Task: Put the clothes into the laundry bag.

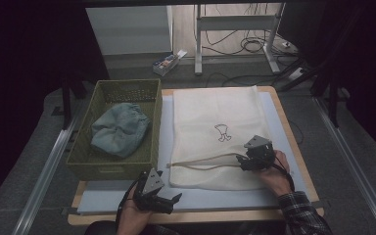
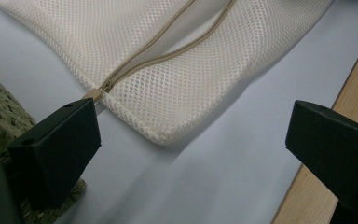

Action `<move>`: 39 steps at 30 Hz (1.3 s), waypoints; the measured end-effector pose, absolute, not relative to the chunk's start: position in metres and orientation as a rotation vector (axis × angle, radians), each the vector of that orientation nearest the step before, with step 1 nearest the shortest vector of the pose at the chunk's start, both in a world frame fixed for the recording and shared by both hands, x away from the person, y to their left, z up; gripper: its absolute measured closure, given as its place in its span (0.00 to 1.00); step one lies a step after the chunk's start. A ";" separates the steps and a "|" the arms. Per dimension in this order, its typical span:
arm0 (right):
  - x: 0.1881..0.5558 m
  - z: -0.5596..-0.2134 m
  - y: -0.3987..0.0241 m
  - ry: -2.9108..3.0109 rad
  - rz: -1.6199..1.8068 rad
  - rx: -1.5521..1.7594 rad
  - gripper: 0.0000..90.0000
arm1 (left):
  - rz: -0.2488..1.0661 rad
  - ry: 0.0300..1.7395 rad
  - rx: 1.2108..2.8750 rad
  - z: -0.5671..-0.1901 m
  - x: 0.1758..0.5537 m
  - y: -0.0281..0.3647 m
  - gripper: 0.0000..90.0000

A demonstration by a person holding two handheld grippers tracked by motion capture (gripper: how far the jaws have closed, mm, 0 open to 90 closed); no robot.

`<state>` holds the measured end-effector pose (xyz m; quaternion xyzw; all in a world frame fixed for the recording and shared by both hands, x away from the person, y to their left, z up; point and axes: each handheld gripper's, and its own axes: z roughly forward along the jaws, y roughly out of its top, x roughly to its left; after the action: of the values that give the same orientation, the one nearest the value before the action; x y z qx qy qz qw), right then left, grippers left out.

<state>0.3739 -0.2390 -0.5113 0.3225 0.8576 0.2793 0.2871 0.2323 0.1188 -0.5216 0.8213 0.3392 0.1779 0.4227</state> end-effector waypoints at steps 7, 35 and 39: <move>0.377 -0.512 -0.235 2.292 0.742 0.850 0.20 | 0.448 0.849 2.059 -0.522 0.232 0.119 0.03; 0.377 -0.498 -0.231 2.254 0.846 0.843 0.36 | 0.446 0.847 2.064 -0.522 0.232 0.118 0.03; 0.373 -0.493 -0.229 2.223 0.844 0.805 0.40 | 0.445 0.846 2.066 -0.522 0.232 0.118 0.03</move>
<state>0.3726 -0.2295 -0.4934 0.3048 0.8419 0.3194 0.3103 0.2322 0.1180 -0.5221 0.8239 0.3376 0.1776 0.4192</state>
